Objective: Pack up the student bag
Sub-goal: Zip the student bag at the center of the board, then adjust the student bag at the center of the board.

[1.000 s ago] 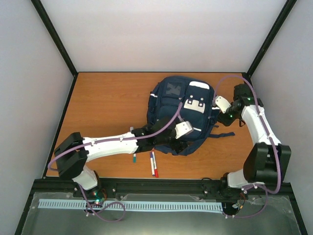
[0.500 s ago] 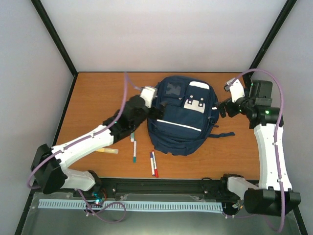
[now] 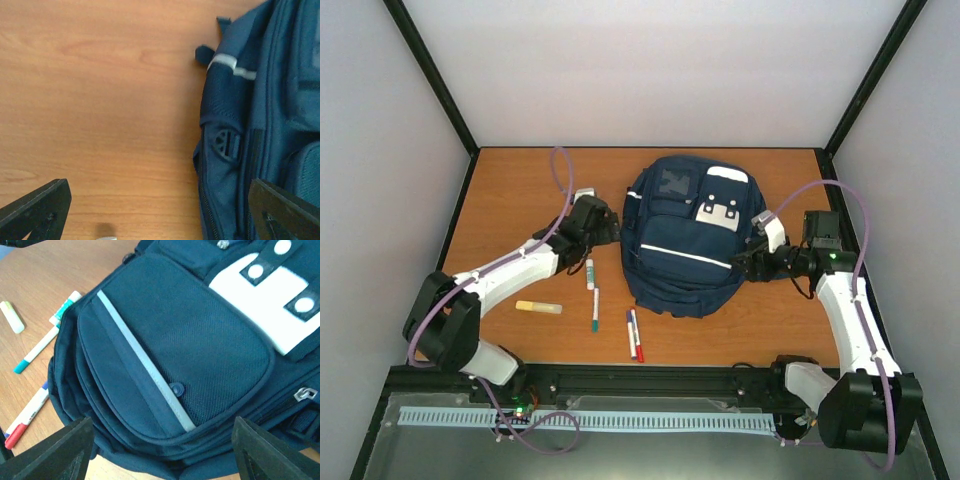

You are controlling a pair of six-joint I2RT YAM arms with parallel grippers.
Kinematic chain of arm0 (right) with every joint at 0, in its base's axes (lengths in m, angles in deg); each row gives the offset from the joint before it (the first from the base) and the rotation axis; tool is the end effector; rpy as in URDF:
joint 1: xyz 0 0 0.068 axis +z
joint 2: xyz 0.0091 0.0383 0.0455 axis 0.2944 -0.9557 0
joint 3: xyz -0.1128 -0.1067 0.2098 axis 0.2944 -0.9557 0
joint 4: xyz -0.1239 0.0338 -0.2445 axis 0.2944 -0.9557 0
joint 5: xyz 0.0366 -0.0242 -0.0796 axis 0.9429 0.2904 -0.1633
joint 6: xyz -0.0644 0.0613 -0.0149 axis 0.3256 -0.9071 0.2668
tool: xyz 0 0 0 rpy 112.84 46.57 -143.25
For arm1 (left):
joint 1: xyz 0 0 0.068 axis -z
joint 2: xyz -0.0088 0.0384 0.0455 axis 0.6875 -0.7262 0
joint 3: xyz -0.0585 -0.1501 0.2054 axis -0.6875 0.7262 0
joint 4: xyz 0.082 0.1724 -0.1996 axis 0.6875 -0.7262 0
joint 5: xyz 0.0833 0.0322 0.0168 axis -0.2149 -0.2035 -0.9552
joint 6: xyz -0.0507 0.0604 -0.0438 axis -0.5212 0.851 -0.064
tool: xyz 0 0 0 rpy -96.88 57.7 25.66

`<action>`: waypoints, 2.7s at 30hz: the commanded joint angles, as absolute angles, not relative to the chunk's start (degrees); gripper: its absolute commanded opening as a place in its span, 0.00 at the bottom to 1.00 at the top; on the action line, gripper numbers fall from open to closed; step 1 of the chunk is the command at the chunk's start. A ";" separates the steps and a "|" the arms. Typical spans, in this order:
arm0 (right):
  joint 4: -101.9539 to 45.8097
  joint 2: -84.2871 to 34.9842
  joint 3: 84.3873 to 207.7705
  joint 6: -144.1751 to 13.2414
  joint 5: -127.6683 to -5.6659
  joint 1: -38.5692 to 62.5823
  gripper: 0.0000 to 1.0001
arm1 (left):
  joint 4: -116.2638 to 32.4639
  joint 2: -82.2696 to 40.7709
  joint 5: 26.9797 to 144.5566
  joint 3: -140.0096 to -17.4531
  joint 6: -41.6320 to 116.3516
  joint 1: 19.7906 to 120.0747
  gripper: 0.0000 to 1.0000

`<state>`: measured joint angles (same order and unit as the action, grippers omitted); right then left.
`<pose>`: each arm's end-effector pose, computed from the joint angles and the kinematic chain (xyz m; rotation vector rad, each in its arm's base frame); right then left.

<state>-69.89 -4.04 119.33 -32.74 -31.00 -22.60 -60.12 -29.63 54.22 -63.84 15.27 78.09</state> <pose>0.2454 0.0320 0.2317 -0.6896 2.1785 0.6670 0.3163 -0.1799 0.1980 -0.1814 2.2475 -0.1639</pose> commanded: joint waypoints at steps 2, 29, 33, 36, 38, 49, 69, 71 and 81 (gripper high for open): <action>-66.54 -1.77 116.68 -29.52 -29.45 -22.67 0.79 | -51.37 -31.74 66.47 -61.19 11.80 76.17 1.00; -75.26 -61.30 167.08 -36.74 -45.89 -29.43 0.56 | -55.49 -47.53 80.85 -76.40 9.32 75.24 1.00; -75.34 -64.61 167.54 -37.95 -43.33 -29.43 0.50 | -53.74 -44.74 81.38 -72.07 8.69 75.57 1.00; -74.94 -66.20 166.98 -38.71 -42.90 -29.47 0.38 | -53.64 -43.66 80.99 -70.33 8.88 76.01 0.99; -74.12 -66.53 165.80 -39.42 -42.99 -29.71 0.21 | -53.80 -43.24 80.89 -69.67 8.95 76.25 0.99; -70.59 -52.91 149.57 -40.22 -35.16 -40.45 0.03 | -54.11 -41.19 78.24 -66.34 9.55 79.33 0.99; -70.24 -8.51 134.79 -30.40 -33.59 -40.23 1.00 | -64.97 -29.84 76.37 -70.66 19.42 80.73 1.00; -70.77 -7.03 133.45 -26.96 -31.41 -40.24 1.00 | -65.03 -27.86 75.30 -69.93 19.77 80.79 1.00; -78.89 -14.50 138.38 -24.62 -26.34 -40.24 1.00 | -61.30 -19.06 67.33 -63.04 20.70 80.79 1.00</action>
<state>-74.39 -10.97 135.02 -27.30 -29.62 -40.43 -62.81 -22.01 72.25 -65.81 19.42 80.34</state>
